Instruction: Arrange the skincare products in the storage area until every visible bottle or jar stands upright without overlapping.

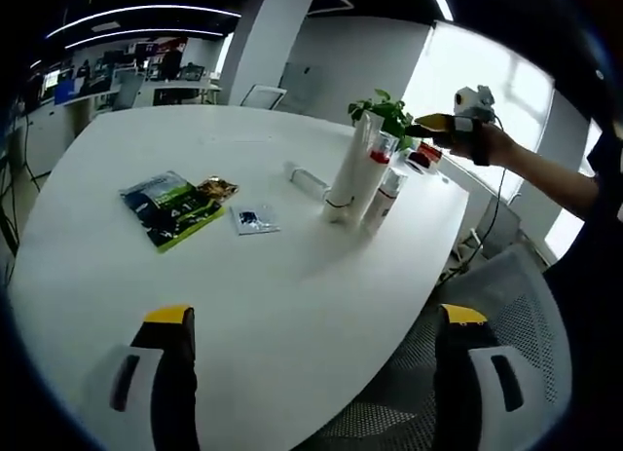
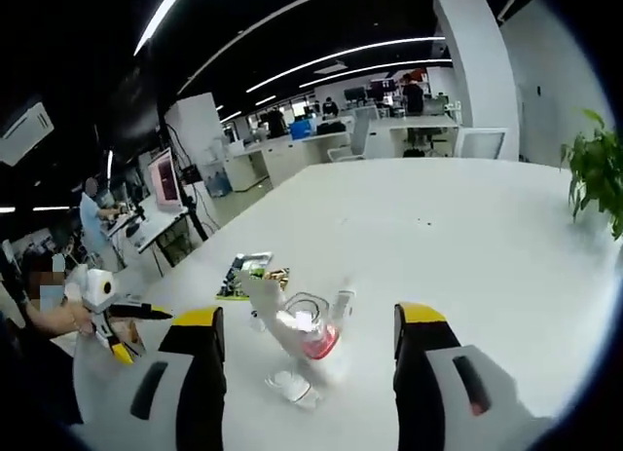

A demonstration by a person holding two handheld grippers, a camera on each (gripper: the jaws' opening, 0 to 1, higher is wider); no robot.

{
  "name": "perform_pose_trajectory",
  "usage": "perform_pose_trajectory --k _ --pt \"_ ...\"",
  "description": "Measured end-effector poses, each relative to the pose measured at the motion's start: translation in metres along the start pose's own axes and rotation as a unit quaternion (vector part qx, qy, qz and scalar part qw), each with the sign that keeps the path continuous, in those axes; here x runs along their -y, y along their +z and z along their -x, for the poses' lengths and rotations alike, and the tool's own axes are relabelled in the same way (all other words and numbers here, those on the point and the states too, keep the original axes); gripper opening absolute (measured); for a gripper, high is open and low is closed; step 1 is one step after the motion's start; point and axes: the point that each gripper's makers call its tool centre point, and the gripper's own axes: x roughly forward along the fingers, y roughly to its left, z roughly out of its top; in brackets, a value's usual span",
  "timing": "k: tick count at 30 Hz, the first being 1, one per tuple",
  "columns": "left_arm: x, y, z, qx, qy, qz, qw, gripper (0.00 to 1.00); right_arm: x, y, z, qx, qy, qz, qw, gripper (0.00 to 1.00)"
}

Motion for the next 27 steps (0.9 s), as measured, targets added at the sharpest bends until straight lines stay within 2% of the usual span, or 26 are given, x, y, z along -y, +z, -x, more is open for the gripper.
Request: perform_pose_trajectory --k 2,6,12,13,16,21,25,27 --pt "-0.001 0.001 0.000 0.004 0.001 0.004 1.0000 0.96 0.009 0.007 -0.010 -0.013 -0.002 0.000 0.9999 0.65" --pt "-0.003 0.002 0.001 0.009 0.003 0.010 0.9999 0.96 0.015 0.015 -0.030 -0.036 -0.002 -0.012 0.9993 0.66" --pt "-0.003 0.003 0.001 0.009 0.006 0.016 0.9998 0.95 0.018 0.014 -0.060 -0.085 -0.005 -0.017 0.9962 0.66" --pt "-0.003 0.003 0.001 0.010 0.007 0.017 0.9998 0.95 0.021 0.010 -0.067 -0.101 -0.007 -0.018 0.9947 0.66" --pt "-0.007 0.003 0.002 0.013 0.010 0.022 0.9996 0.95 0.024 0.006 -0.081 -0.121 -0.012 -0.016 0.9925 0.64" --pt "-0.007 0.003 0.001 0.014 0.012 0.027 0.9995 0.95 0.027 -0.011 -0.109 -0.169 0.000 -0.012 0.9856 0.63" --pt "-0.010 0.001 0.001 0.010 0.014 0.029 0.9994 0.95 0.049 -0.033 -0.132 -0.216 -0.007 -0.015 0.9762 0.60" --pt "-0.011 0.001 0.002 0.010 0.016 0.032 0.9993 0.95 0.055 -0.048 -0.138 -0.248 -0.008 -0.013 0.9685 0.60"
